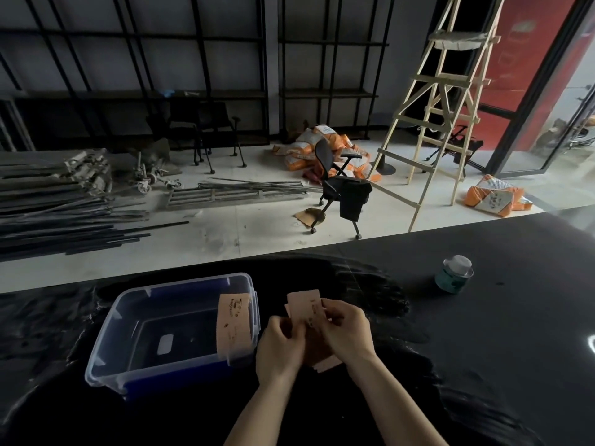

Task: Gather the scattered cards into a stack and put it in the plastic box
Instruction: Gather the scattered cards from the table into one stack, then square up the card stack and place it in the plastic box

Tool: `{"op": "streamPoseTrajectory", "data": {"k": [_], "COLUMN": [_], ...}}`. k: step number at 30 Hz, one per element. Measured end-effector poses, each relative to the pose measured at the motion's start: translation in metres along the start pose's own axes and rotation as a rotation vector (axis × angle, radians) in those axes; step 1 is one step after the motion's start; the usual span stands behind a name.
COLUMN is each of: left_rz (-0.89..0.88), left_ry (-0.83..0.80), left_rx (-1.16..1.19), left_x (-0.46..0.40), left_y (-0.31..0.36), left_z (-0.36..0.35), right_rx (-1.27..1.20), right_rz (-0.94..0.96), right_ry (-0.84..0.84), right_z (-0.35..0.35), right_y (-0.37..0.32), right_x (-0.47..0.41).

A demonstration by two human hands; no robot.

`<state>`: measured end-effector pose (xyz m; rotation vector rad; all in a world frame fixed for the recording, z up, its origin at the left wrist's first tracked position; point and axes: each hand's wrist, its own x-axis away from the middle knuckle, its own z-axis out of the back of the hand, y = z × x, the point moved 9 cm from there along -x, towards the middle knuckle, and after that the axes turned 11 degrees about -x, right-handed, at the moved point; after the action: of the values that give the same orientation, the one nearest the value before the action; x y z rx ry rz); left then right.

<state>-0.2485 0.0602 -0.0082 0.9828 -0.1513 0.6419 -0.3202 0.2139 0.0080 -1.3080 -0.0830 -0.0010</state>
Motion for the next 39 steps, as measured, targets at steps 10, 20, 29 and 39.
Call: {"op": "streamPoseTrajectory", "data": {"k": [10, 20, 29, 39], "left_rz": [0.079, 0.053, -0.146, -0.358], "left_ry": [0.023, -0.073, -0.165, 0.129], "left_rx": [-0.249, -0.286, 0.105, -0.197], "left_x": [-0.027, -0.016, 0.050, 0.095], "left_y": [-0.006, -0.004, -0.041, -0.098], "left_z": [-0.009, -0.036, -0.001, 0.119], "right_rx": [0.426, 0.020, -0.481, -0.349], "right_rz": [-0.162, -0.364, -0.205, 0.143], "right_ry": [0.005, -0.051, -0.217, -0.429], "right_z": [0.003, 0.004, -0.008, -0.132], "right_y": [0.036, 0.056, 0.039, -0.006], "right_x": [-0.014, 0.005, 0.093, 0.168]}}
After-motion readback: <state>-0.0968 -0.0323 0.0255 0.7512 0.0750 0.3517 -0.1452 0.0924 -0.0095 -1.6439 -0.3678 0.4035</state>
